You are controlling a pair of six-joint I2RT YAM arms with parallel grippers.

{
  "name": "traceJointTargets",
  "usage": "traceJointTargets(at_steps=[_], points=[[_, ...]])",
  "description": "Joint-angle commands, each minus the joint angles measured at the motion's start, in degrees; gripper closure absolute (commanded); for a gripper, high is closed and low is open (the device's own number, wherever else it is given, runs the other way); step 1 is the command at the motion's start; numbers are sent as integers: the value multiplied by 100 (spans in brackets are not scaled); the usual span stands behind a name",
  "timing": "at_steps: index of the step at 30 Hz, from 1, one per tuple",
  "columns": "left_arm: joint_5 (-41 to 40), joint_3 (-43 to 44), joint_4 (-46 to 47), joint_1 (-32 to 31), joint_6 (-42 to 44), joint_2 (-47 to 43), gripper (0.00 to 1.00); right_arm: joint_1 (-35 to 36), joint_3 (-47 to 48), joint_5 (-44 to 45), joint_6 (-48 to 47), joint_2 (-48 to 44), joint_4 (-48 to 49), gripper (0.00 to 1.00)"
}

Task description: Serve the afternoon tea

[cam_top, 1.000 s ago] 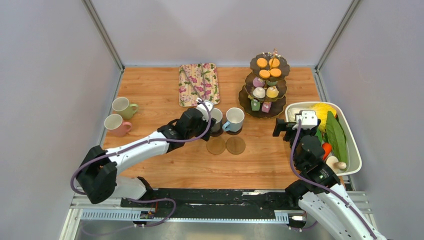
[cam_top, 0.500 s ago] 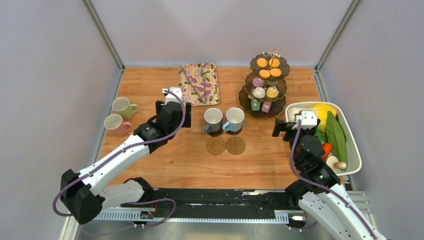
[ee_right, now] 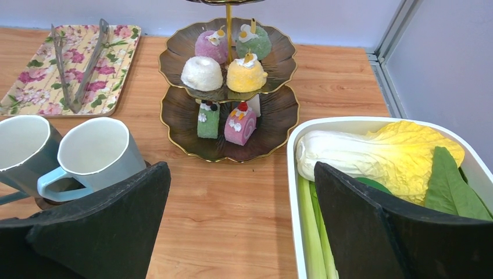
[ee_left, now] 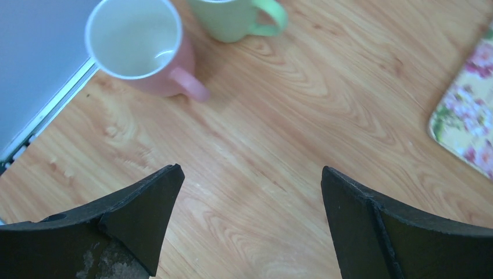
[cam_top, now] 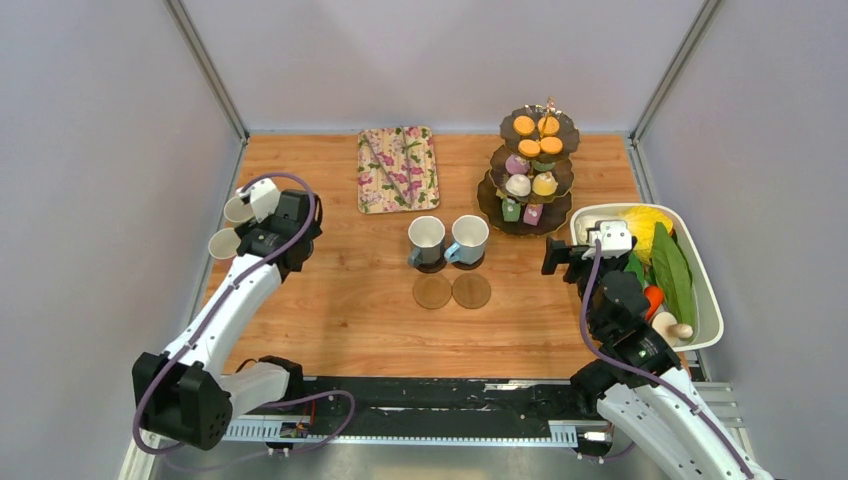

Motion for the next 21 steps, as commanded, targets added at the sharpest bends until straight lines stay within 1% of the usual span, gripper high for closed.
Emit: traceJointTargets(at_steps=[1,7,11,14,18,21], points=[[-293,150,-339,577,-1041,128,0,-18,19,-247,101,5,332,0],[-259,126,-112,1280,-1631,648,1,-16,-25,-456,142,-30,407,0],[-362,252,189,1552,-1822,1220,1,-19,-55,-488,132,-52,445,0],[-334,406,246,1715,-2016,1703,1,-20,-73,-424,105,-53,456,0],[-321,485,407,1958,-2337,2171,5,-18,-107,-399,78,-46,482,0],[-305,473,562,2100,-2480,2423,11,-19,-121,-395,65,-45,493,0]])
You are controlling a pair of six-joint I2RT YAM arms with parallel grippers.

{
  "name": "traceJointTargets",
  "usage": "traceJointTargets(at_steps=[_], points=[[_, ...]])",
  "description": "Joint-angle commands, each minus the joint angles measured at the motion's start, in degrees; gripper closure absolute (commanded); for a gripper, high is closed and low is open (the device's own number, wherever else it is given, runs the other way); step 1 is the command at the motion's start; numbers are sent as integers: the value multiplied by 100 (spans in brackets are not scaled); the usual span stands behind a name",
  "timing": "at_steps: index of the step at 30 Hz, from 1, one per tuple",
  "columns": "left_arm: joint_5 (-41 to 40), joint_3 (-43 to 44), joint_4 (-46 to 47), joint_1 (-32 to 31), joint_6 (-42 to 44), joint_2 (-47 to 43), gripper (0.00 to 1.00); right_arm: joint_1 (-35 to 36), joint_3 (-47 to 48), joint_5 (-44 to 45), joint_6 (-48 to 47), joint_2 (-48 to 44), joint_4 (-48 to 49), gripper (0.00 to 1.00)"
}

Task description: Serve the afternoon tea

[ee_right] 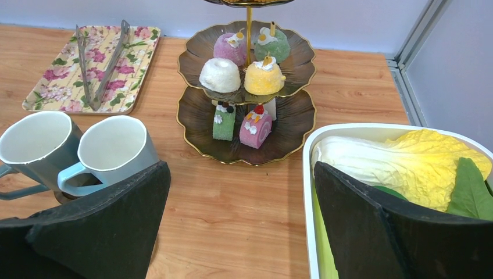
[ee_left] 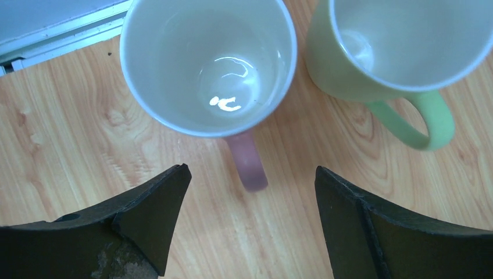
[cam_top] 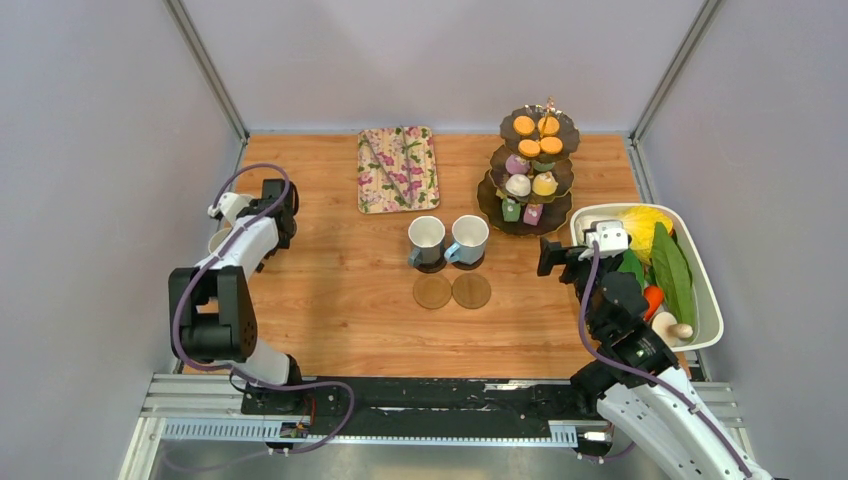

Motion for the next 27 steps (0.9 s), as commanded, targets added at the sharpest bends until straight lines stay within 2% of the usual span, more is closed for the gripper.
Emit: traceJointTargets(at_steps=[1,9,13,18,21,24,27], points=[[-64,177,384,274,-437,240,12,-19,-38,-21,17,-42,297,0],[79,129,389,481,-429,536,26,-18,-70,-14,-19,-23,343,0],[76,-153,414,485,-414,343,52,-12,-82,-40,-20,-53,358,0],[176,-382,249,483,-253,-10,72,-18,-116,-64,-27,-168,393,0],[251,-611,94,479,-109,-304,88,-13,-120,-78,-32,-207,404,0],[480,-760,-15,483,205,-760,98,-15,-106,-115,-23,-247,403,0],[818,-963,-50,483,649,-1249,100,-19,-120,-137,-8,-310,410,0]])
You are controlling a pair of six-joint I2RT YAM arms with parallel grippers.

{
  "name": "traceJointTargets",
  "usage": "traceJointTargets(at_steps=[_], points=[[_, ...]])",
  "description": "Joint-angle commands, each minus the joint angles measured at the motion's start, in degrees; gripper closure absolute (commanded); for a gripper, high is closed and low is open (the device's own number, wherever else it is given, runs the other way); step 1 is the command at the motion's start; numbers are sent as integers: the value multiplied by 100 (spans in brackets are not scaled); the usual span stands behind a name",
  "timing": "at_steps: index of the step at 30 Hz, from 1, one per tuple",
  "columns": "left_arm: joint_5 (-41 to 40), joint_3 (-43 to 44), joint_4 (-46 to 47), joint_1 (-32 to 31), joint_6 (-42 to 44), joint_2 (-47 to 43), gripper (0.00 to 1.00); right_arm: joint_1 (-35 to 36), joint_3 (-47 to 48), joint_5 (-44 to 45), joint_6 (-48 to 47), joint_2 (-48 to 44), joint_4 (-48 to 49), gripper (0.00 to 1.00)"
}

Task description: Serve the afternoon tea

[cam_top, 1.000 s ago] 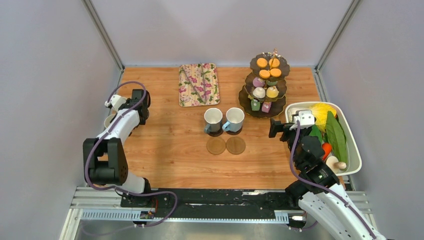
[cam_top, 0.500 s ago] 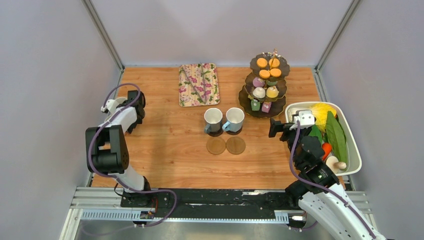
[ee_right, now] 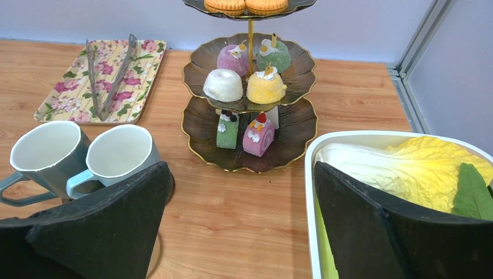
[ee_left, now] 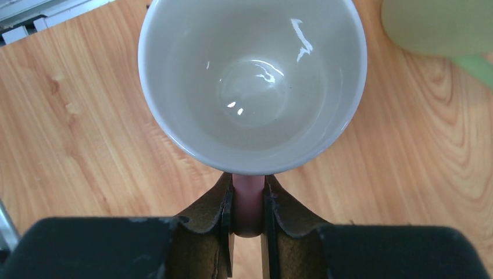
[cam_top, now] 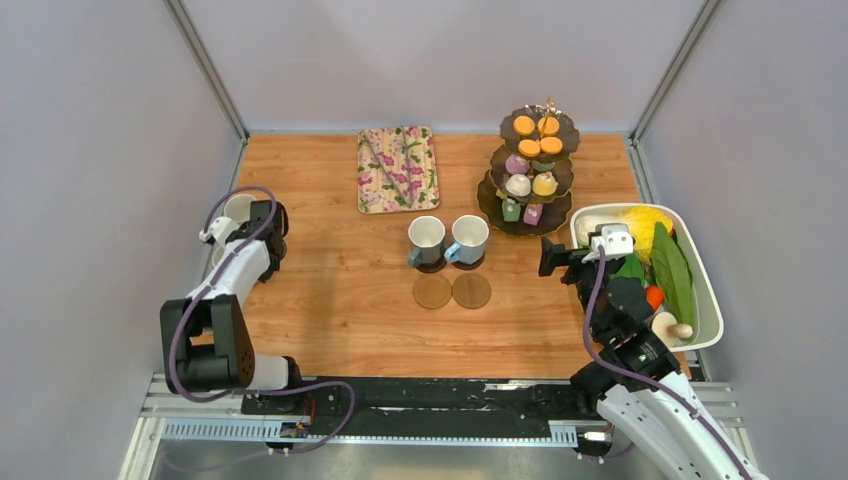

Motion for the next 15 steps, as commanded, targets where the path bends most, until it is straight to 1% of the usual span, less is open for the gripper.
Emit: traceJointTargets(at_steps=[1,4,6,12,15], points=[[433,-189,-85,24,675,-781,100,-19,-21,-106,1,-131,273,0],[795,-355,-85,-65,1075,-1299,100,-16,-21,-96,-3,-126,273,0],[957,-445,-80,-246,1328,-1600,100,-13,-12,-96,-4,-129,271,0],[1601,-694,128,-910,2130,-2417,100,-17,-26,-37,-10,-101,272,0],[1870,-841,325,-1365,2397,-2762,100,-18,-38,-17,-16,-76,273,0]])
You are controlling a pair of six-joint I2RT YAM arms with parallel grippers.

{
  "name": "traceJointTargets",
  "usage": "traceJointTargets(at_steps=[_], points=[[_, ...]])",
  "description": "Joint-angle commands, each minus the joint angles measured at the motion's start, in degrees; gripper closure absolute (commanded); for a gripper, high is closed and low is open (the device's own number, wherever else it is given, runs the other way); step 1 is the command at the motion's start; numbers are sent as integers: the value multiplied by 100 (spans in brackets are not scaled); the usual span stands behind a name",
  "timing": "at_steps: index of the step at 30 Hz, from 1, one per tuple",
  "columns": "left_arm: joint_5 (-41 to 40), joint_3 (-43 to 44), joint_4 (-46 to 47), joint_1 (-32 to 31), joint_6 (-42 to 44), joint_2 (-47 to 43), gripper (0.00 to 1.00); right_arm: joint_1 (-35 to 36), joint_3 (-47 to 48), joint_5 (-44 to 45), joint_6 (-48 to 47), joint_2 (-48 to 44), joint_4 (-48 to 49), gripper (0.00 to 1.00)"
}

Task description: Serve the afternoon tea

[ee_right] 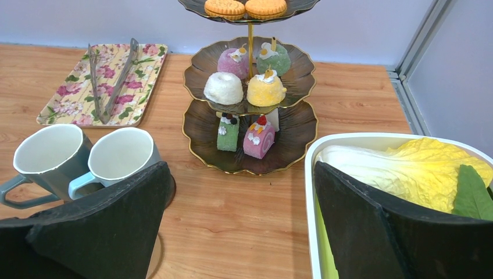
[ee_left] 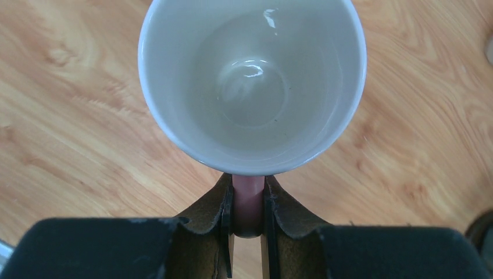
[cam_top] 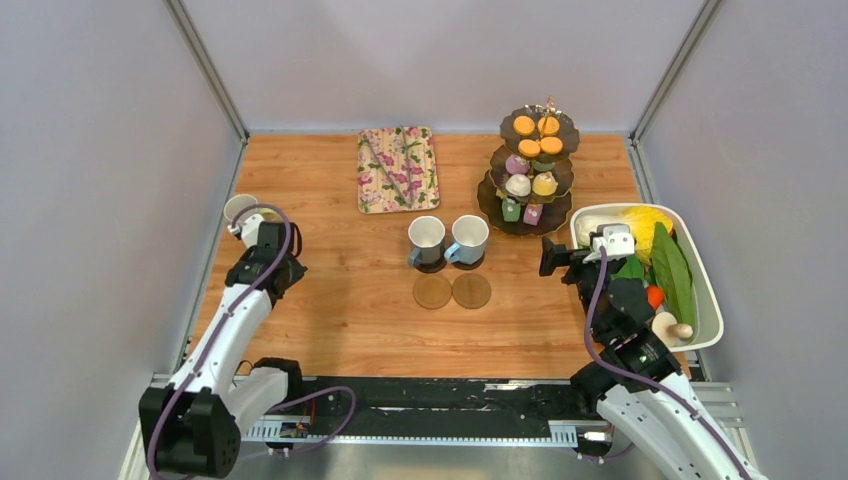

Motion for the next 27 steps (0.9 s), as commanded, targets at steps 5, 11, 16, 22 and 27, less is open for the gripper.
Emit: traceJointTargets(at_steps=[5,11,16,22,27], points=[[540,-19,929,-1472,1273,-1032,100,-13,-37,57,-31,74,246,0],[714,378,1113,-2413,2140,-1254,100,-19,-37,145,-65,137,234,0],[765,684,1125,-3336,2728,-1150,100,-16,-35,281,-107,142,210,0],[847,1002,1315,-4537,2807,-854,100,-16,-30,419,-150,175,185,0],[927,1310,1557,-5378,2879,-390,100,-18,-37,525,-179,175,177,0]])
